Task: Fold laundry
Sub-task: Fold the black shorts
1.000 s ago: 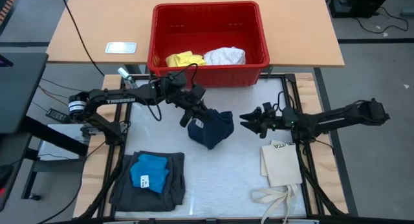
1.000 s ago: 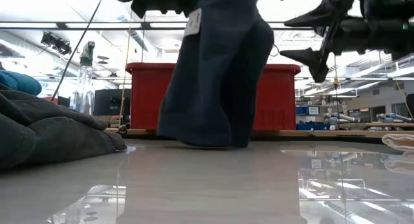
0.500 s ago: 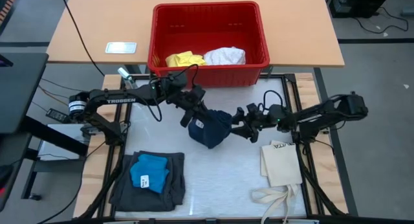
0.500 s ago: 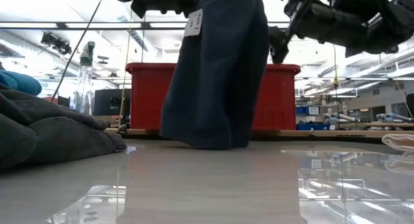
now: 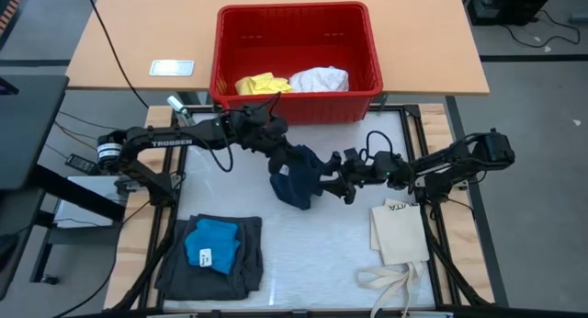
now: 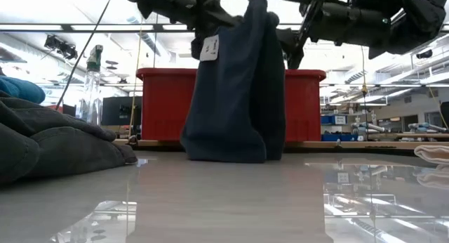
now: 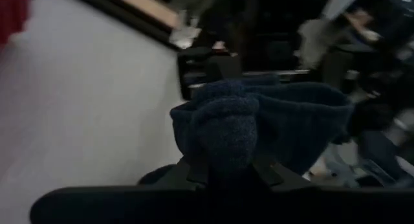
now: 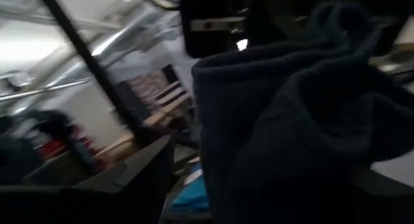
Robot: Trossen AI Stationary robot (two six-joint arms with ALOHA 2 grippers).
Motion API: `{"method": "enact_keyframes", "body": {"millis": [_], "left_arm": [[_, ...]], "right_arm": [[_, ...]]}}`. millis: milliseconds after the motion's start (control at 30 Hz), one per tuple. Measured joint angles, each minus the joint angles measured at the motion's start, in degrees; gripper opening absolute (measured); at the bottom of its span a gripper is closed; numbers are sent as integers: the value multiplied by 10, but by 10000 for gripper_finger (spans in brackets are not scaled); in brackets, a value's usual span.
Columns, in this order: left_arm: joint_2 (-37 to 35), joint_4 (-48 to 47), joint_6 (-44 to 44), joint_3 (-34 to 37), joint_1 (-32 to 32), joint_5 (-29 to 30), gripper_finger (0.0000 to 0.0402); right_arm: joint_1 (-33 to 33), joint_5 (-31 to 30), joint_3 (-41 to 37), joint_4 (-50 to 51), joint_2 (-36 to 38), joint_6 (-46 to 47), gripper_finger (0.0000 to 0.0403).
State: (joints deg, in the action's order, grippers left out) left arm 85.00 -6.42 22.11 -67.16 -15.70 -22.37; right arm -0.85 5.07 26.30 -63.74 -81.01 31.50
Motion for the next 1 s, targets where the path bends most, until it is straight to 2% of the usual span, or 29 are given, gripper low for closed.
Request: {"method": "enact_keyframes", "body": {"millis": [167,233,400,533,667,767,833,933,1000], "left_arm": [[-4,-6,22,0,2,66,47],[-9,-9,34,0,2,83,47],[-15,-7,41,0,7,127,47],[-16,-7,41,0,13,136,47],[-16,-7,27,0,23,142,48],[-16,-12,10,0,24,142,48],[-17,-14,8,0,19,142,48],[-20,-17,7,0,11,142,48],[-24,-20,7,0,6,137,48]], "right_arm": [[8,-116,0,25,0,-4,296],[9,-144,0,30,0,-12,296],[9,-168,0,29,0,-15,296],[4,-204,5,35,0,-20,295],[-12,-208,45,81,1,-31,279],[-22,-209,76,135,1,-32,227],[-25,-208,90,178,4,-40,164],[-27,-198,102,234,18,-67,47],[-26,-189,103,256,38,-96,34]]}}
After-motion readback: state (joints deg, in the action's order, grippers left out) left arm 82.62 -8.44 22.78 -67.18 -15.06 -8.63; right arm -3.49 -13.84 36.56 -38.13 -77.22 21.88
